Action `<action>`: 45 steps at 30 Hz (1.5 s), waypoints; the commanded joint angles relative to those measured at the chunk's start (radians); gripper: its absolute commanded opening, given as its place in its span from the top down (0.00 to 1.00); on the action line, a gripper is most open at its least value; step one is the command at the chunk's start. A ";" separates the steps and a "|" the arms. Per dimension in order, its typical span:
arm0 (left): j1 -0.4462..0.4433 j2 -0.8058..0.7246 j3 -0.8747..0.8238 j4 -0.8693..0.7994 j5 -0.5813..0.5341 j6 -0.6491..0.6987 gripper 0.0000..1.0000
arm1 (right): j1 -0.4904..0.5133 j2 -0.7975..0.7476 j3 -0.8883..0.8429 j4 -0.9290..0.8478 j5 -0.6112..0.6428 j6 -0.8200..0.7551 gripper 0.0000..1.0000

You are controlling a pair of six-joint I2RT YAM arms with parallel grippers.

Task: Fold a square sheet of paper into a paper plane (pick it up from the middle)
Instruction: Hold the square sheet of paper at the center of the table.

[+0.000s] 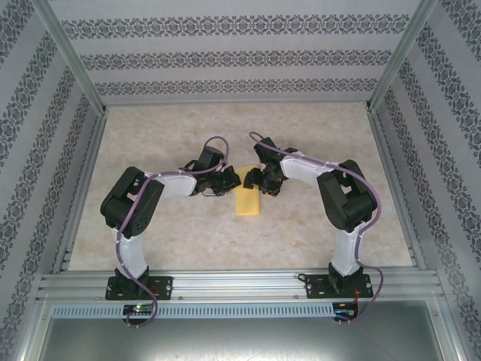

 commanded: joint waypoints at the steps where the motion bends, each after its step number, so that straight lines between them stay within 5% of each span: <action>1: -0.011 0.020 0.027 -0.011 0.014 -0.020 1.00 | 0.002 0.080 -0.035 -0.057 0.062 -0.017 0.33; 20: -0.022 0.069 0.018 -0.059 0.000 -0.009 1.00 | 0.004 0.061 -0.033 -0.036 0.038 -0.009 0.32; 31: -0.021 0.067 -0.006 -0.070 -0.018 0.005 1.00 | -0.080 -0.244 -0.110 0.154 -0.093 -0.003 0.26; 33: -0.022 0.066 -0.001 -0.072 -0.020 0.008 1.00 | -0.117 -0.291 -0.179 0.291 -0.229 0.010 0.36; 38: -0.022 0.065 -0.002 -0.087 -0.028 0.020 1.00 | -0.131 -0.230 -0.271 0.532 -0.493 0.102 0.98; 45: -0.022 0.062 -0.009 -0.091 -0.035 0.024 1.00 | -0.125 -0.148 -0.305 0.584 -0.530 0.111 1.00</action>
